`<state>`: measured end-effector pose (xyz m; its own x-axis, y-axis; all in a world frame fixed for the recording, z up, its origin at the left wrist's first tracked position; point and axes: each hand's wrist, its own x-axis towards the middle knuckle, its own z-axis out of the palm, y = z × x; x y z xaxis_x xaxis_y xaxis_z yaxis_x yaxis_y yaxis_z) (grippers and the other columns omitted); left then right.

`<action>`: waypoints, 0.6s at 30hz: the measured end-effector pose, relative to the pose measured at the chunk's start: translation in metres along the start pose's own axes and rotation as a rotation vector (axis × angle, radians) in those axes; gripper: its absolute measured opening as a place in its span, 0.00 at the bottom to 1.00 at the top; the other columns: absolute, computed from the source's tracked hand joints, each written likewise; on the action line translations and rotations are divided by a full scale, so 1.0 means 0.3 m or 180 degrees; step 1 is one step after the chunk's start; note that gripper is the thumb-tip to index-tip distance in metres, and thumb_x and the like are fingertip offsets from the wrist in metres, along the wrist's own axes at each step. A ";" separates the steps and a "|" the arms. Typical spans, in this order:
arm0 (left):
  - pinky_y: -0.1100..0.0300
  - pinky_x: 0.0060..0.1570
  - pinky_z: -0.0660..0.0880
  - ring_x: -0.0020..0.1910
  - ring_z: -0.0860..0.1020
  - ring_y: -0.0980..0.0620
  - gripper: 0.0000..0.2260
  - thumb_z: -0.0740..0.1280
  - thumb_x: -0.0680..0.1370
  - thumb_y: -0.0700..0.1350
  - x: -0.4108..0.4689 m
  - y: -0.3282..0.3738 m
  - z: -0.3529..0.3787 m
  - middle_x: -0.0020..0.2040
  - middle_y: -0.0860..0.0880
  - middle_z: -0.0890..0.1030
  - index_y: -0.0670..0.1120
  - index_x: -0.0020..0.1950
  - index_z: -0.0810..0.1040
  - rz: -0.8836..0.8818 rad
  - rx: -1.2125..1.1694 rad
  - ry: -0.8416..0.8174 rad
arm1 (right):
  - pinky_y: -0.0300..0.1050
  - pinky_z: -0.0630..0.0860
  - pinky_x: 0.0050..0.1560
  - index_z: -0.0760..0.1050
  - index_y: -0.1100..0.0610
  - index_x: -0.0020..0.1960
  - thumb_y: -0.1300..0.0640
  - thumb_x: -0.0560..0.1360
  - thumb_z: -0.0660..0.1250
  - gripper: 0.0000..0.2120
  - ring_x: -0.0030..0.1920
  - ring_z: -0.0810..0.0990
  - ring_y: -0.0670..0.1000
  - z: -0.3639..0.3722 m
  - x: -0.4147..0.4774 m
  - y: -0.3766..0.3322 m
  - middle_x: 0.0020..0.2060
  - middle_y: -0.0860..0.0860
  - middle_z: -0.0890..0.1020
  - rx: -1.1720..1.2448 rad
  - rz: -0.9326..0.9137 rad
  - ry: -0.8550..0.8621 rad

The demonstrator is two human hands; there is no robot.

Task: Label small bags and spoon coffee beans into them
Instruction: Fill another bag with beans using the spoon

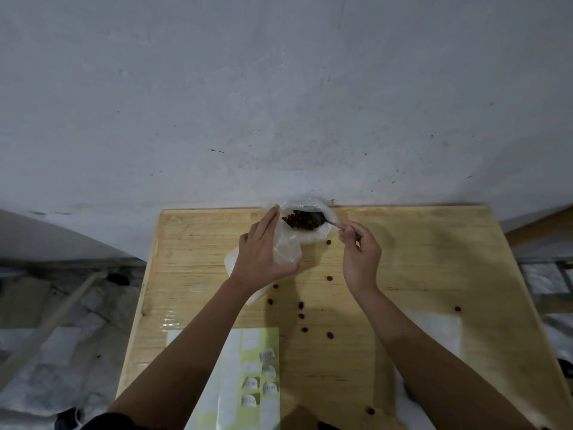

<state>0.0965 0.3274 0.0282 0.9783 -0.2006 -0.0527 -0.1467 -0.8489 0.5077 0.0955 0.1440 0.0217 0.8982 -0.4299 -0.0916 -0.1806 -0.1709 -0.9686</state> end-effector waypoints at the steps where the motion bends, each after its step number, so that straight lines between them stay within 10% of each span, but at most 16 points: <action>1: 0.51 0.61 0.64 0.71 0.62 0.51 0.51 0.61 0.61 0.70 -0.001 0.000 -0.001 0.77 0.55 0.52 0.46 0.77 0.52 0.0003 -0.0001 -0.0018 | 0.41 0.77 0.52 0.77 0.62 0.56 0.60 0.80 0.60 0.10 0.45 0.81 0.49 0.008 0.004 0.001 0.44 0.53 0.81 0.0151 0.0254 0.0062; 9: 0.50 0.62 0.64 0.72 0.59 0.52 0.51 0.60 0.60 0.72 -0.007 0.010 0.014 0.77 0.55 0.50 0.46 0.76 0.54 -0.0004 -0.0076 -0.0064 | 0.34 0.79 0.39 0.78 0.67 0.49 0.65 0.77 0.62 0.07 0.41 0.80 0.51 0.056 0.045 -0.012 0.40 0.56 0.80 0.1295 0.1517 0.0078; 18: 0.50 0.63 0.61 0.72 0.58 0.51 0.56 0.58 0.57 0.74 0.005 0.006 0.011 0.77 0.56 0.44 0.46 0.77 0.47 -0.0201 0.0034 -0.0223 | 0.35 0.79 0.35 0.76 0.61 0.39 0.66 0.77 0.61 0.10 0.35 0.79 0.50 -0.037 0.074 -0.073 0.36 0.55 0.79 0.1340 0.1374 0.0254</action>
<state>0.0971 0.3241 0.0263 0.9730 -0.1798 -0.1444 -0.0869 -0.8660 0.4924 0.1148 0.1285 0.0436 0.7434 -0.4502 -0.4946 -0.3331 0.3919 -0.8576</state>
